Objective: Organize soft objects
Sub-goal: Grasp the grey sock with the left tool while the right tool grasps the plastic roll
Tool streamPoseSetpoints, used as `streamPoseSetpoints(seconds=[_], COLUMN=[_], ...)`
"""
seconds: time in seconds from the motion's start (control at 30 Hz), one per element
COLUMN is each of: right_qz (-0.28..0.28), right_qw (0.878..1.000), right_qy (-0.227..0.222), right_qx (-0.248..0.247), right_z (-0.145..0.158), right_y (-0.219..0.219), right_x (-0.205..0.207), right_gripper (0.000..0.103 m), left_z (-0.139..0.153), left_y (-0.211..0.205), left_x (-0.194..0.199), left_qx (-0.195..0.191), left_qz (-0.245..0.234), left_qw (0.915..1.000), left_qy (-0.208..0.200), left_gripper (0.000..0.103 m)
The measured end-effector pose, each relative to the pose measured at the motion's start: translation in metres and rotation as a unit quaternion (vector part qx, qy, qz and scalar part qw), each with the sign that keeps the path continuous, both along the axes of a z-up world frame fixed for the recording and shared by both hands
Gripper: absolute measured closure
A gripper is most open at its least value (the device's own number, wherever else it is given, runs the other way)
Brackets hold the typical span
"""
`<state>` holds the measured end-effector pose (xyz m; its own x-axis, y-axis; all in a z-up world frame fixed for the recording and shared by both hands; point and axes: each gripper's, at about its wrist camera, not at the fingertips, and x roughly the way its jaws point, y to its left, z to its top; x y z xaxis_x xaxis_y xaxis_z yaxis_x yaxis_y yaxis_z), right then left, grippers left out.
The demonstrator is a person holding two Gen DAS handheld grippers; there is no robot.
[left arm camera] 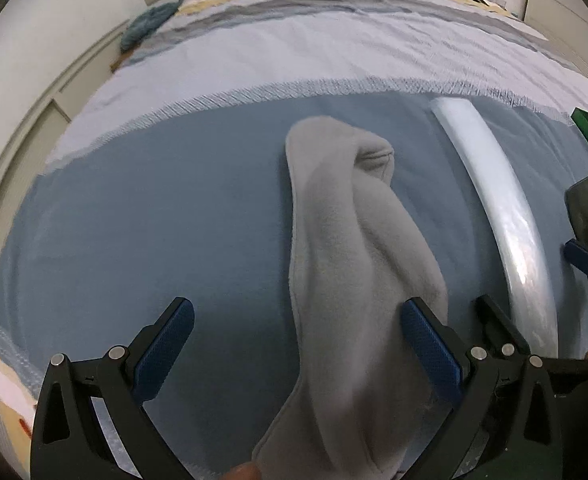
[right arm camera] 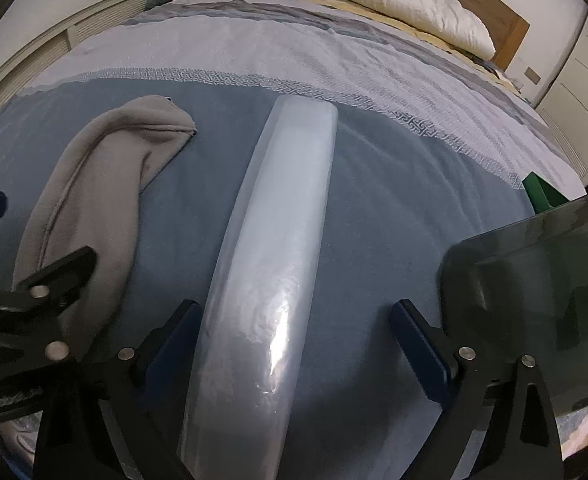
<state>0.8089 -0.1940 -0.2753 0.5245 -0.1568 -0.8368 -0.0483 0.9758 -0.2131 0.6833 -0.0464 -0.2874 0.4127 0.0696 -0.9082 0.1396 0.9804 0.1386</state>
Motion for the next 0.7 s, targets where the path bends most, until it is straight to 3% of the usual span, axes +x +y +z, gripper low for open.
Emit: streamPoseSetpoints(seconds=[0.13,0.27,0.3,0.37,0.47,0.53,0.7], right_qz=[0.011,0.034,0.039,0.049,0.051,0.054,0.063], right_qw=[1.0,0.999,0.999,0.999,0.999,0.998,0.998], right_qy=[0.002,0.001,0.001,-0.003,-0.008,-0.008,-0.009], right_qx=[0.003,0.006,0.004,0.003,0.011,0.014,0.017], right_z=[-0.003,-0.003,-0.003,-0.001,0.001,0.002,0.005], right_y=[0.0,0.006,0.007,0.009,0.008,0.006,0.005], right_x=[-0.001,-0.004,-0.004,-0.007,-0.009,-0.01,-0.011], right_gripper=[0.017,0.045,0.051,0.061,0.075,0.081,0.091], left_z=[-0.015,-0.017,-0.016,-0.013,-0.007,-0.004,0.001], left_y=[0.002,0.003,0.003,0.001,-0.006,-0.007,-0.008], left_x=[0.006,0.006,0.005,0.001,-0.001,-0.002,-0.009], left_qx=[-0.033,-0.04,-0.041,-0.056,-0.091,-0.108,-0.124], left_qz=[0.005,0.01,0.008,-0.005,-0.034,-0.038,-0.035], left_qw=[0.9991,0.999,0.999,0.9984,0.9952,0.9933,0.9916], left_qy=[0.025,0.018,0.013,0.003,0.012,0.015,0.001], left_gripper=[0.001,0.003,0.008,0.044,0.081,0.089,0.094])
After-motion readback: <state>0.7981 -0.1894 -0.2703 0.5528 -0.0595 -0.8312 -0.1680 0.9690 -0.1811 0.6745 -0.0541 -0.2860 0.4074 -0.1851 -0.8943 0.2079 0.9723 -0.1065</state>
